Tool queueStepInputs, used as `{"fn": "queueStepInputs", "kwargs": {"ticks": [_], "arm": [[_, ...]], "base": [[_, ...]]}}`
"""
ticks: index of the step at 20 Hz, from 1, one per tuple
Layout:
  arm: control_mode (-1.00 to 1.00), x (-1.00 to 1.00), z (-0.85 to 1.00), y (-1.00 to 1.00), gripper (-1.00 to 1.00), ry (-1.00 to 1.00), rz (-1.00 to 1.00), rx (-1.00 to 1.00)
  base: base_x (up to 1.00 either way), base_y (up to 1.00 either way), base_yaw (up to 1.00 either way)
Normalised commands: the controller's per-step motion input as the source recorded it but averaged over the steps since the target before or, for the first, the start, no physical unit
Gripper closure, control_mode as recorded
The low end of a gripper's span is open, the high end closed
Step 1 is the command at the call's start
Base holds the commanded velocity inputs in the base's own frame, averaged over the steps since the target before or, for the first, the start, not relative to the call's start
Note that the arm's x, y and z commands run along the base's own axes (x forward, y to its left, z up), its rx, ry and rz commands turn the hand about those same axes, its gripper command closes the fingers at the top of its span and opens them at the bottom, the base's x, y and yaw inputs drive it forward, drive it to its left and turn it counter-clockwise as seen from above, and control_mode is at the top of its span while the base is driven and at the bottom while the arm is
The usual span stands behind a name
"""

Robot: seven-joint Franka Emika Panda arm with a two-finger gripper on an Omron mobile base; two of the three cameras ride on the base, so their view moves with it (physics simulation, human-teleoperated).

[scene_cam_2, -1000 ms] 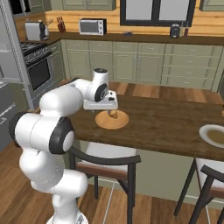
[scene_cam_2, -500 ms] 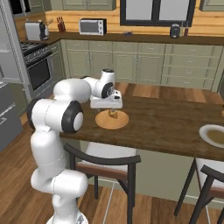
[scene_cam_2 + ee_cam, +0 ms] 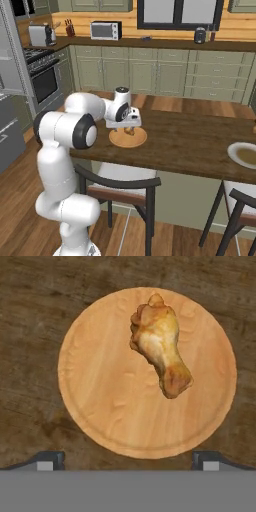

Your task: Pick the chicken drumstick and garlic from their plates and place them in the bowl. Then put the bowl in the fridge.

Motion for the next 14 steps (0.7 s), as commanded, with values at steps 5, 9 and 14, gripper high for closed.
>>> {"fn": "queueStepInputs", "kwargs": {"ticks": [5,9,14], "arm": [[-1.0,0.46,-0.01,-0.05,-1.0,0.0,0.0,0.0],[-1.0,0.49,-0.02,-0.18,-1.0,0.0,0.0,0.0],[-1.0,0.43,-0.23,-0.04,-1.0,0.0,0.01,0.0]], "base": [[0.0,0.0,0.0],[0.0,0.0,0.0],[0.0,0.0,0.0]]}}
